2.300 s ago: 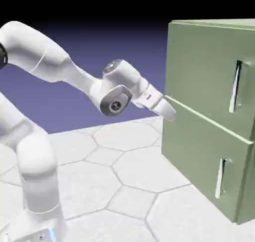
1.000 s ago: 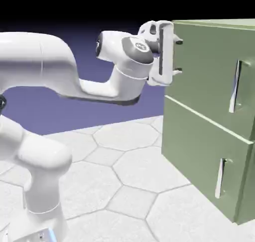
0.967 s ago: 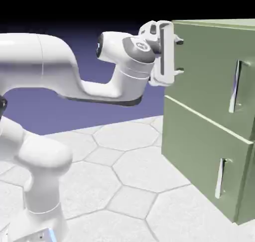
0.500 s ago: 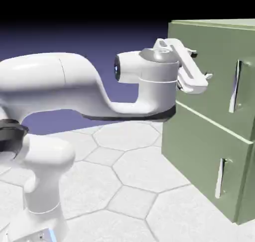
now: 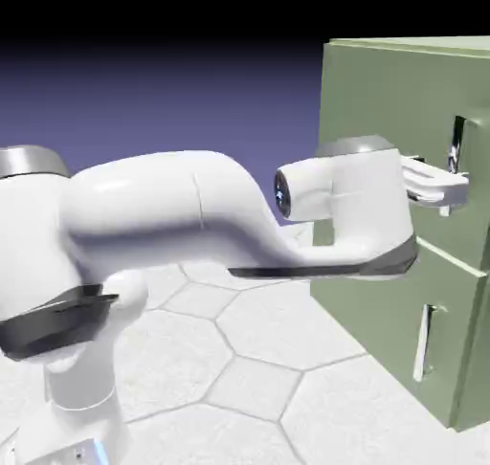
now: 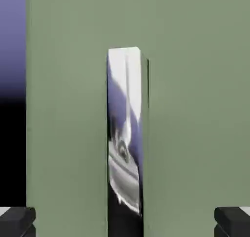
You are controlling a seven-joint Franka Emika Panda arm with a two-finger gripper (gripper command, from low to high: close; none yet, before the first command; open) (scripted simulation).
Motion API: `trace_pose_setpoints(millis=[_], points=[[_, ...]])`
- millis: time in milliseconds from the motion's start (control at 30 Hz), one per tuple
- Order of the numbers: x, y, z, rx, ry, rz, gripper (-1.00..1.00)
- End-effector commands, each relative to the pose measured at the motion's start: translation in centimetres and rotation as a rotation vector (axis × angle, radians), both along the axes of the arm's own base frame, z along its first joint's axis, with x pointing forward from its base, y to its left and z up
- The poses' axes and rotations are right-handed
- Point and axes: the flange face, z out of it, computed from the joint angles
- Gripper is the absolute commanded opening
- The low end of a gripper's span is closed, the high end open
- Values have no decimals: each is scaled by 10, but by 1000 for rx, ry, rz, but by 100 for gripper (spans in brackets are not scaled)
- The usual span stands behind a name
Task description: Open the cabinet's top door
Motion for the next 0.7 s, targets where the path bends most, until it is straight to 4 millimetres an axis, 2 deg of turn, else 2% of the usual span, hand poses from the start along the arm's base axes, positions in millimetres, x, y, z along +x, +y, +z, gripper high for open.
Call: trace_pose_setpoints(millis=[0, 33, 67, 100, 400, 667], points=[[11, 1, 0, -1, 0, 0, 100], [11, 1, 0, -1, 0, 0, 100], [11, 1, 0, -1, 0, 0, -100], [11, 1, 0, -1, 0, 0, -100], [-52, 22, 0, -2, 0, -134, -100], [-110, 51, 0, -2, 0, -264, -100]])
